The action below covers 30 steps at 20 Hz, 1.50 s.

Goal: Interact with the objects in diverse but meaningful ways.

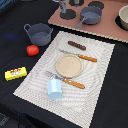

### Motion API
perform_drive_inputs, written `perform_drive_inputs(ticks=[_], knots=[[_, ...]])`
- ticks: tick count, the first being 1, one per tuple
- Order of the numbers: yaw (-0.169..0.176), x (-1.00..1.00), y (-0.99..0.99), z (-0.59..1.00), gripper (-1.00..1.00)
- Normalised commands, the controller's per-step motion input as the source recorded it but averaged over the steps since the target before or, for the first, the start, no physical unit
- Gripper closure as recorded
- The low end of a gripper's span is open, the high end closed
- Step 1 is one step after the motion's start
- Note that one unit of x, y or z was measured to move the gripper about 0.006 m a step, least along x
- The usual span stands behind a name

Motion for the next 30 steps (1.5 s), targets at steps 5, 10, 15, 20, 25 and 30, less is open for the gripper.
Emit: perform_drive_inputs(ticks=[5, 10, 15, 20, 25, 30], knots=[[0.000, 0.95, -0.01, 0.04, -1.00], [0.000, 0.93, -0.07, 0.01, -1.00], [0.000, 0.77, -0.15, -0.03, -1.00], [0.000, 0.28, -0.14, -0.23, -1.00], [0.000, 0.08, -0.07, -0.41, -1.00], [0.000, 0.01, 0.00, -0.44, -1.00]])
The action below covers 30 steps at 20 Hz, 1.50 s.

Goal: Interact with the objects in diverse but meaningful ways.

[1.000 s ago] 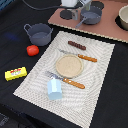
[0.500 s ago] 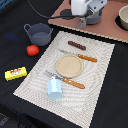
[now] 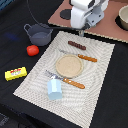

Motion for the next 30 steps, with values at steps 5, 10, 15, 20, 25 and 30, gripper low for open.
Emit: perform_drive_inputs(ticks=[5, 10, 15, 20, 25, 30], knots=[[0.000, 0.00, 0.00, -0.42, -1.00], [0.000, 0.11, 0.04, -0.35, -1.00], [0.000, 0.13, 0.03, -0.28, -1.00], [0.000, 0.09, 0.00, -0.29, -1.00], [0.000, 0.09, 0.00, -0.27, 1.00], [0.000, 0.10, 0.00, -0.29, 1.00]])
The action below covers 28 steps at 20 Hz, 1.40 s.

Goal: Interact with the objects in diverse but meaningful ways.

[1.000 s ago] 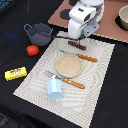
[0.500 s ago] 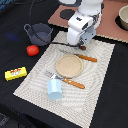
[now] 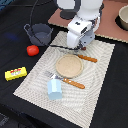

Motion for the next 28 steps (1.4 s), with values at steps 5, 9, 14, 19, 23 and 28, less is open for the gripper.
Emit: perform_drive_inputs(ticks=[5, 9, 14, 19, 23, 28], knots=[[-0.002, 0.05, 0.00, -0.17, 1.00], [-0.013, 0.05, 0.00, 0.07, 1.00], [-0.013, 0.22, -0.09, 0.86, 1.00], [-0.013, 0.00, -0.25, 0.87, 1.00], [0.000, -0.22, -0.52, 0.70, 1.00], [-0.015, -0.30, -0.64, 0.59, 1.00]])
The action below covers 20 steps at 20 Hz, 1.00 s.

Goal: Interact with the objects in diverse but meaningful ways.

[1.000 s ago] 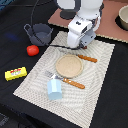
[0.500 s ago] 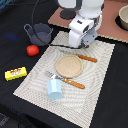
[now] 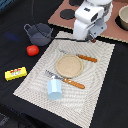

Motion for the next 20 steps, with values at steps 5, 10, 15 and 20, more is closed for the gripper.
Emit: perform_drive_inputs(ticks=[5, 10, 15, 20], knots=[[-0.016, -0.34, -0.66, 0.42, 1.00], [-0.004, -0.41, -0.72, 0.04, 1.00], [-0.001, -0.50, -0.77, -0.22, 1.00], [-0.014, -0.65, -0.68, -0.19, 1.00]])
